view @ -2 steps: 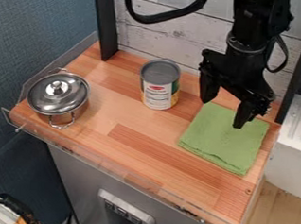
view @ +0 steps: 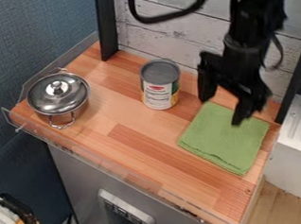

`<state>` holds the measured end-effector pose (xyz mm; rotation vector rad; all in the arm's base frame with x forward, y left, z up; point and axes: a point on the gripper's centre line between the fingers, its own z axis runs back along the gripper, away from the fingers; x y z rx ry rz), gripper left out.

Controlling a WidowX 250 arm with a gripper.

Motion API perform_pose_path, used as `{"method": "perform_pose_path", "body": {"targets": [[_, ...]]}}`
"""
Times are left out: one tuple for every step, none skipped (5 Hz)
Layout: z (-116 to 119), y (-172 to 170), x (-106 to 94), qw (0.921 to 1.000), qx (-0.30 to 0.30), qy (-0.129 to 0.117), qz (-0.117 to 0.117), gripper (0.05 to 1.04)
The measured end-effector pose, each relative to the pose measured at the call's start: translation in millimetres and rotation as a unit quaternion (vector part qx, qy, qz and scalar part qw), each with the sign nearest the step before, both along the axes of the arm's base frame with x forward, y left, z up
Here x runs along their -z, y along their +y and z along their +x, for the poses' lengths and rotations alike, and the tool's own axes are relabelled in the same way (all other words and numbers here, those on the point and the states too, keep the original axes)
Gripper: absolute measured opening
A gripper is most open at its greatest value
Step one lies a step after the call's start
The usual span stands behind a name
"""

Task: Moved the can to the lower middle part of the table

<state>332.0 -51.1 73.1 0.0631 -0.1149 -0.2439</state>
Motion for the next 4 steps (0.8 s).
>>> {"method": "perform_pose_path", "body": {"targets": [[21.6, 29.6, -10.7, 0.9993, -0.032, -0.012, -0.013, 1.000], [43.4, 47.4, -6.5, 0.9986, -0.045, -0.015, -0.023, 1.000], [64.6, 64.4, 4.6, 0.9975, -0.060, -0.021, -0.030, 1.000], [78.5, 74.9, 11.1, 0.9968, -0.065, -0.039, -0.022, 1.000]]}}
